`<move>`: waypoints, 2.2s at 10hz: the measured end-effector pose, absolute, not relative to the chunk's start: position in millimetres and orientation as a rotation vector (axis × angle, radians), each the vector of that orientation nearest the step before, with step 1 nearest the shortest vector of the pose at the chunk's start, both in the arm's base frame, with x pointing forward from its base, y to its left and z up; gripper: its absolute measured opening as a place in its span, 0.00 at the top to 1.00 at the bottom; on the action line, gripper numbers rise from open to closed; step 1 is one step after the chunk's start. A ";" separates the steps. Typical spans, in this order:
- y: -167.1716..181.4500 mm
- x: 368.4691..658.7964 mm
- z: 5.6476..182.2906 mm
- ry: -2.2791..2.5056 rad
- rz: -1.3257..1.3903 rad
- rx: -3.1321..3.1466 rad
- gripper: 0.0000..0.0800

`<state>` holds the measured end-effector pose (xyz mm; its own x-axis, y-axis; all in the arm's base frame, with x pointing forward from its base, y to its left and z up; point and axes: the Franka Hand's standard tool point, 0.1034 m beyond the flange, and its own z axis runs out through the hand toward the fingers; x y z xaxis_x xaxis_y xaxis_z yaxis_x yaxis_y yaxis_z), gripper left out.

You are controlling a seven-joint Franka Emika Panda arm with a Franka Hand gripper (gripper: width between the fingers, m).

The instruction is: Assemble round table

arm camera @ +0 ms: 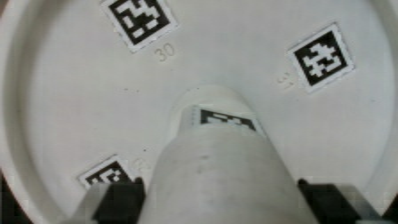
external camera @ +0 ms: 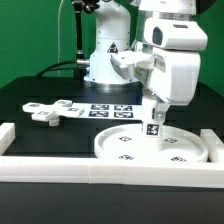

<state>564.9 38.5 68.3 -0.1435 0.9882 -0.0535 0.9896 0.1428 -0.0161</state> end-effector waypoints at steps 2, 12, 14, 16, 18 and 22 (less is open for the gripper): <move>36.8 563.5 67.9 2.112 -0.083 2.286 0.49; 40.2 559.5 67.1 0.955 -0.085 2.958 0.49; 37.1 559.3 66.5 0.575 -0.067 3.098 0.49; 37.2 558.3 66.2 0.236 -0.074 3.161 0.49; 37.7 557.7 66.0 -0.024 -0.082 3.167 0.49; 38.1 557.9 66.0 -0.403 -0.087 3.144 0.49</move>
Offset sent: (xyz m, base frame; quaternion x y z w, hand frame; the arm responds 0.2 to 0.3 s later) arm -0.0078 0.0044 -0.0065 0.0389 -0.0278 0.3043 0.9514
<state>557.9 38.1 66.0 0.9661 -0.2514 -0.0582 -0.2530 -0.9672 -0.0220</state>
